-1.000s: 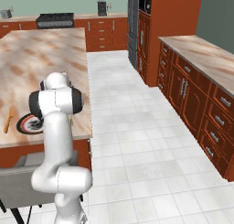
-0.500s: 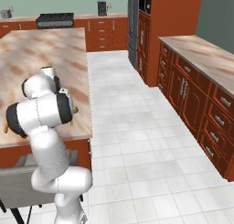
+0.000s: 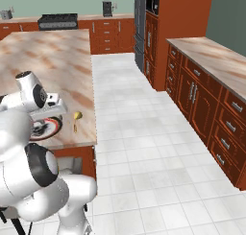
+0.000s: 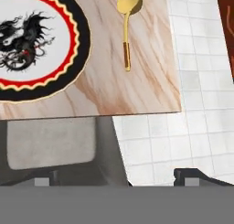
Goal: Take the fork and place it on the left side of the plate. Then take the spoon and place it on the right side of the plate. Make sure they're directly next to the plate.
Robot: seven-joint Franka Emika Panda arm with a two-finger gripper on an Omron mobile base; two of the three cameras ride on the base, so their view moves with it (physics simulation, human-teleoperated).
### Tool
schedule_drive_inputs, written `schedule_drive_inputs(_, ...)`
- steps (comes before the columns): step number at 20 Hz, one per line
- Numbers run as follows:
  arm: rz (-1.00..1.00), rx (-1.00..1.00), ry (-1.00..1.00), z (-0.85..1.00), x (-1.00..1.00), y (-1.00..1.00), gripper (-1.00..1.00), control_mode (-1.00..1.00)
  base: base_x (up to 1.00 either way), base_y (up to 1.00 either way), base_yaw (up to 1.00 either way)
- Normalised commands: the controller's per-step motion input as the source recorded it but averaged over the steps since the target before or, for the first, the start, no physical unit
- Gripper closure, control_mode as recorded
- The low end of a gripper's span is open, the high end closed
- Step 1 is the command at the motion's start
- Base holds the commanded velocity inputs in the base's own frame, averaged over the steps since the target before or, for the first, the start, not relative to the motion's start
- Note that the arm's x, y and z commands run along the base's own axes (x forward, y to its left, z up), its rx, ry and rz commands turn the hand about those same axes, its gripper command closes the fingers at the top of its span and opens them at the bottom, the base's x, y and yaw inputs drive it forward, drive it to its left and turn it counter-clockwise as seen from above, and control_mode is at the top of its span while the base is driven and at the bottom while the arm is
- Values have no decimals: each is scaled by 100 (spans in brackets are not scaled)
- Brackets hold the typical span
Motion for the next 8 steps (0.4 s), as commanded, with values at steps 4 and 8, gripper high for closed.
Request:
schedule_drive_inputs(4, 0, -6, -30, 86, -87, -25, -100, -100, 0, 0, 0)
schedule_drive_inputs(8, 0, -4, -31, 91, -88, -37, -100, -100, 0, 0, 0)
